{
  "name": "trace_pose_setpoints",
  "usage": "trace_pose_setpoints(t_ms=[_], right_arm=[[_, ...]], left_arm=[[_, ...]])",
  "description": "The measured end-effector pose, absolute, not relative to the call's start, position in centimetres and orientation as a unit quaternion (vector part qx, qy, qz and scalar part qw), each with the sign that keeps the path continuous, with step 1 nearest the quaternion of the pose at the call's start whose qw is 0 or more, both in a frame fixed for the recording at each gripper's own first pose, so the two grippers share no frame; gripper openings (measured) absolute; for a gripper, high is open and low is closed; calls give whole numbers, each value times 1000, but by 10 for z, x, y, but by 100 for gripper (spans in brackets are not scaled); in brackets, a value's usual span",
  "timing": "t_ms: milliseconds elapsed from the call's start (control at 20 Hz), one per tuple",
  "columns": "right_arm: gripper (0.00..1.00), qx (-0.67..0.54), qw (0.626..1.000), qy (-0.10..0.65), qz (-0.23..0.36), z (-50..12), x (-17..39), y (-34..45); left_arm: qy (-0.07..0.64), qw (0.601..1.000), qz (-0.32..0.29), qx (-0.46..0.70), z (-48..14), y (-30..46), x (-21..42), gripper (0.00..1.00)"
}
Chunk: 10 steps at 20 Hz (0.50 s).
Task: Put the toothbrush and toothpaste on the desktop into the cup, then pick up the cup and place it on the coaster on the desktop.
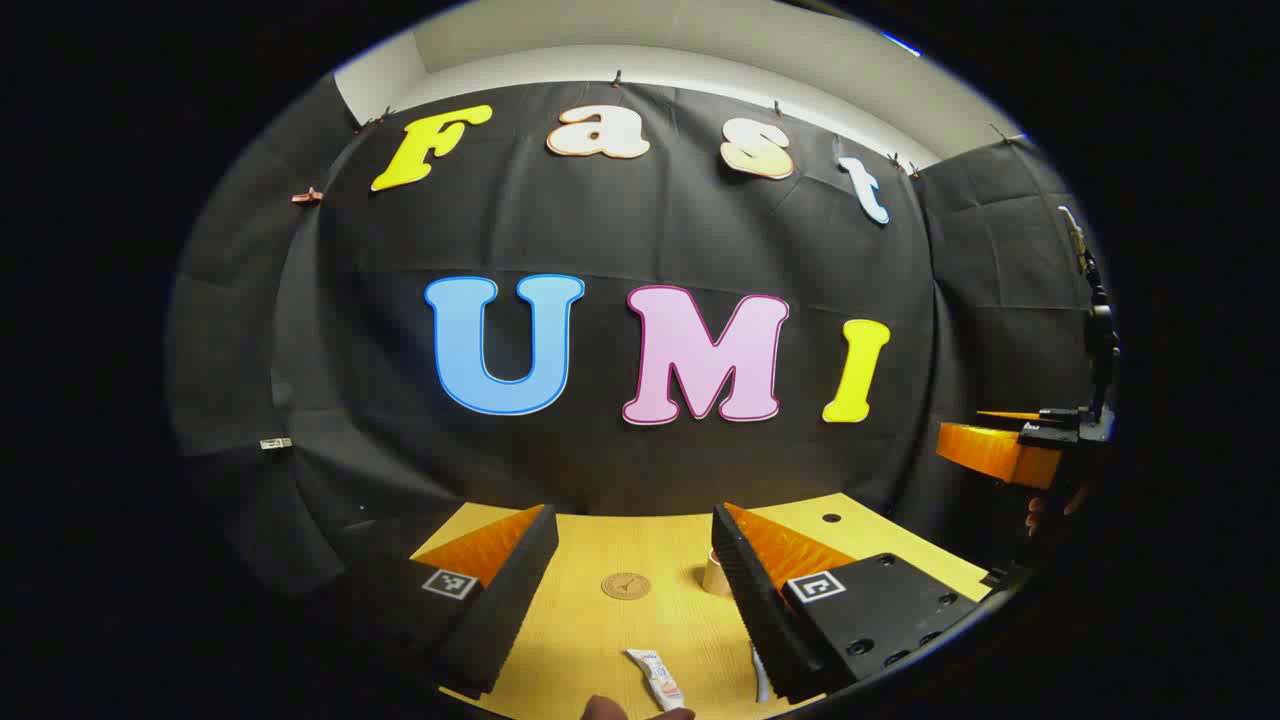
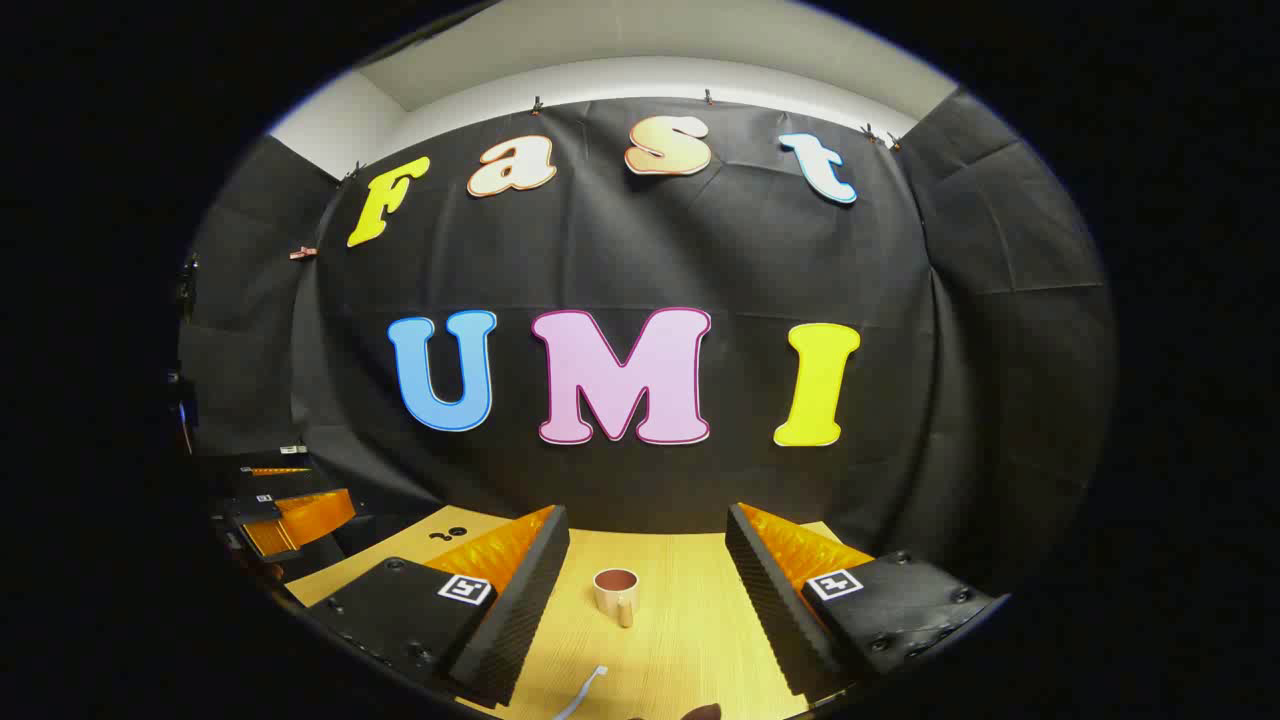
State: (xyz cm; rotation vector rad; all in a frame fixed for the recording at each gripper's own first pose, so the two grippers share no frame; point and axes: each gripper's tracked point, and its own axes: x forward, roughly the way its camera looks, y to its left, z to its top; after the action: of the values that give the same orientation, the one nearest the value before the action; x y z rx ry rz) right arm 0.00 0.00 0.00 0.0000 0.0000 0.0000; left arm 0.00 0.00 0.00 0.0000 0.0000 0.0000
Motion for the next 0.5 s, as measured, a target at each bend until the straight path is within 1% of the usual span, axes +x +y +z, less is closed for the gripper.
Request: trace_pose_setpoints(t_ms=[500], right_arm=[[97,-2,1000,5,0,-3,-2,-2]], left_arm=[[7,1000,-5,0,-2,-6,3,96]])
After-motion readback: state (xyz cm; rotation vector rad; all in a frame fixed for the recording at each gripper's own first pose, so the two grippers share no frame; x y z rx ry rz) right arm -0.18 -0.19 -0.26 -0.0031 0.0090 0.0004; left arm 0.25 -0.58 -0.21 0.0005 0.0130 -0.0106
